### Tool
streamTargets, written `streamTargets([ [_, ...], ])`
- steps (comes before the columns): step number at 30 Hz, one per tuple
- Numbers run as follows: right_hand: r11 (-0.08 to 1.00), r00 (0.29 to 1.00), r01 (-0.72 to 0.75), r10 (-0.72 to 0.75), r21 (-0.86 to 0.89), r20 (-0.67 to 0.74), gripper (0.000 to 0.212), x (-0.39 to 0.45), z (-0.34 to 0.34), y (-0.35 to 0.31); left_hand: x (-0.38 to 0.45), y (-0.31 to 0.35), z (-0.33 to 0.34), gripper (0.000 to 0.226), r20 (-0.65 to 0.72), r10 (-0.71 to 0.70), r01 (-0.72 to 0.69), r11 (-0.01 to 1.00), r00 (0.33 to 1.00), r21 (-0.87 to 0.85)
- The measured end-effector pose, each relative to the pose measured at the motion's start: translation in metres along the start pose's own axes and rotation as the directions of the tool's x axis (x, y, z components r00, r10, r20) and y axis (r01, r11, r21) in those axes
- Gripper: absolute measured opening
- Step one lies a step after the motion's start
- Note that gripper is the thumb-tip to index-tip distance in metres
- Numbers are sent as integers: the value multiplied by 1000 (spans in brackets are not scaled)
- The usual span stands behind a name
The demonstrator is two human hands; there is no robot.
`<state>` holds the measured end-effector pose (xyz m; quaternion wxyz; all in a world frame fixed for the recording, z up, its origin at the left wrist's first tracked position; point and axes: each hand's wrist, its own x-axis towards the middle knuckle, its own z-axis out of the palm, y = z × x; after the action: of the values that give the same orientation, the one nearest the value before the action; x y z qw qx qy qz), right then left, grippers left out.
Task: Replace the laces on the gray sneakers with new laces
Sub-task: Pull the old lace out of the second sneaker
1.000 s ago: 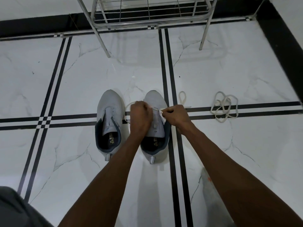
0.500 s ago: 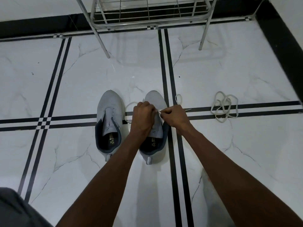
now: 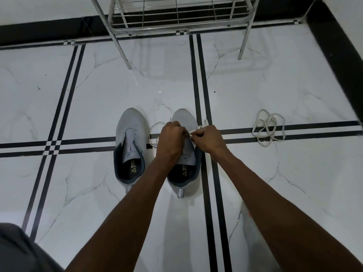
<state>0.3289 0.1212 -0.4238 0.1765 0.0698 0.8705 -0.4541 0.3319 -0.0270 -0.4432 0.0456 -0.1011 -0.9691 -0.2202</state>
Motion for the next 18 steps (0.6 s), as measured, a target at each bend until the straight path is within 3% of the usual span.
streamTargets([
  [3,1000,1000,-19,19,17,-18,19,-1,1,4,3,-2,2,10,3,-12,12,999,1000,41],
  [5,999,999,-20,21,31,-44,20,-1,-1,4,1,2,-5,9,-117,-184,176,982,976,-73],
  [6,999,999,-21,22,38,-48,20,-2,-2,3,-1,0,-10,12,-210,-351,314,930,912,-190],
  [7,999,998,-22,24,45,-53,20,-2,-3,2,-2,-3,-17,15,-264,-539,455,832,800,-319],
  [8,999,998,-18,21,49,-56,19,-2,-3,2,-5,-7,-20,18,-265,-674,555,727,690,-403],
  [9,999,999,-7,9,46,-53,19,-2,-3,3,-8,-10,-25,17,-268,-729,607,678,630,-415],
  [10,999,999,9,-7,39,-47,19,-2,-1,3,-10,-12,-28,15,-308,-685,588,727,660,-355],
  [11,999,999,20,-19,29,-43,20,-2,0,3,-11,-9,-30,17,-307,-593,525,804,744,-280],
  [13,999,999,28,-27,28,-32,20,-2,1,2,-8,-1,-22,30,-230,-330,302,942,915,-149],
  [14,999,999,27,-27,22,-28,19,-2,1,0,-6,3,-15,33,-162,-206,187,975,965,-122],
  [16,1000,999,24,-25,-13,-24,18,-1,0,0,-3,7,-5,25,-49,-65,62,996,997,-60],
  [18,998,999,32,-33,-52,-20,18,1,1,2,0,2,0,10,-25,-55,54,998,998,-22],
])
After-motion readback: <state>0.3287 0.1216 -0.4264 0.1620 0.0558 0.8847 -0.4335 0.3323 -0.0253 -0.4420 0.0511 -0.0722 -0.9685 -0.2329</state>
